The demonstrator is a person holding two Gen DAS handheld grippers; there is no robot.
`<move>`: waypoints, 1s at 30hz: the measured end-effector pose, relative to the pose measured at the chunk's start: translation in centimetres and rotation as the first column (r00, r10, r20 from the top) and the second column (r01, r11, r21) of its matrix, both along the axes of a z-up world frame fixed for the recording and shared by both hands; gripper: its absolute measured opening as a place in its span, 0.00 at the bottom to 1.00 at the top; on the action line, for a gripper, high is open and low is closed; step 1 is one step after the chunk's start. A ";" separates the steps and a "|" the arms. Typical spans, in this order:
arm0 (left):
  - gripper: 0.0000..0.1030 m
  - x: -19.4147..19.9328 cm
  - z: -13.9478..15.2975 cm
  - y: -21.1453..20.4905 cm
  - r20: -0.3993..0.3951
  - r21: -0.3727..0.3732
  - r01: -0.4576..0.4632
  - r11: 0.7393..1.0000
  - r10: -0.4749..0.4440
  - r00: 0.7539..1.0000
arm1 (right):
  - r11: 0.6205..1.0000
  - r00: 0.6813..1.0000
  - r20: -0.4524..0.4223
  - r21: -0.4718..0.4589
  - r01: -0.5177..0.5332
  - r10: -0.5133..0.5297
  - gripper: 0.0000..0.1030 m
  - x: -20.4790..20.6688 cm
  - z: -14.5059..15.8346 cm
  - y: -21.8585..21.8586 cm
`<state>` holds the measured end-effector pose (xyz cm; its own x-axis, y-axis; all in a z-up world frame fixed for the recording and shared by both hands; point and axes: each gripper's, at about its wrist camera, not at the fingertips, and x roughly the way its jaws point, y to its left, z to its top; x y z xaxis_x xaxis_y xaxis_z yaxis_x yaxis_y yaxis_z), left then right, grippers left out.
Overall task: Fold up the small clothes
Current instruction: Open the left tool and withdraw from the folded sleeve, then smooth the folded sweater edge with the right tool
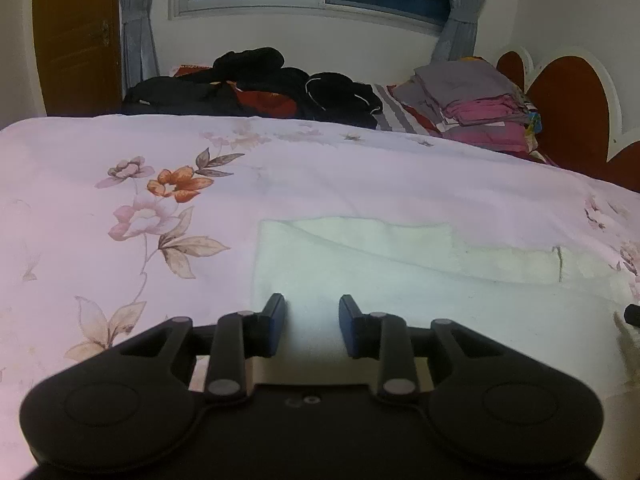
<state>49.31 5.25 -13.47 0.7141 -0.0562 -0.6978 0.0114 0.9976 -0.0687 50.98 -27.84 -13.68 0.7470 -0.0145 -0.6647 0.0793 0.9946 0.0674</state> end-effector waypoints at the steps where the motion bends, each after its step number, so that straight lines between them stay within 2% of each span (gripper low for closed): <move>1: 0.29 -0.3 0.1 -0.1 0.000 0.000 0.004 1.000 -0.004 1.000 | 1.000 1.000 0.004 0.002 -0.009 0.009 0.29 -0.4 0.1 0.1; 6: 0.30 -1.6 0.5 -1.6 0.004 0.016 0.054 0.998 -0.054 0.999 | 0.999 0.997 -0.061 -0.013 -0.037 0.036 0.29 -0.9 -1.5 0.4; 8: 0.31 -1.8 0.0 -2.2 -0.027 0.035 0.071 0.997 -0.070 0.997 | 0.999 0.998 -0.058 -0.010 -0.038 0.038 0.29 -0.9 -1.6 0.3; 12: 0.34 -1.9 -0.6 -2.3 -0.034 0.057 0.070 0.996 -0.068 0.997 | 0.999 0.998 -0.047 -0.021 -0.044 0.043 0.29 -1.4 -0.5 0.6; 14: 0.37 -1.9 -0.8 -2.2 -0.037 0.056 0.065 0.996 -0.063 0.997 | 0.997 0.994 -0.090 -0.040 -0.063 0.059 0.29 -1.5 -1.4 0.7; 17: 0.37 -2.0 -0.9 -2.1 -0.038 0.047 0.054 0.997 -0.053 0.998 | 0.998 0.995 -0.081 -0.020 -0.062 0.060 0.29 -1.6 -1.8 0.2; 22: 0.38 -2.3 -1.0 -2.7 -0.030 0.082 0.056 0.995 -0.053 0.998 | 0.996 0.995 -0.075 -0.051 -0.077 0.073 0.29 -1.6 -2.0 0.6; 30: 0.42 -2.6 -0.2 -4.2 -0.072 0.160 0.013 0.987 -0.002 0.997 | 0.992 0.988 -0.102 -0.025 -0.121 0.118 0.31 -1.2 -1.7 -0.1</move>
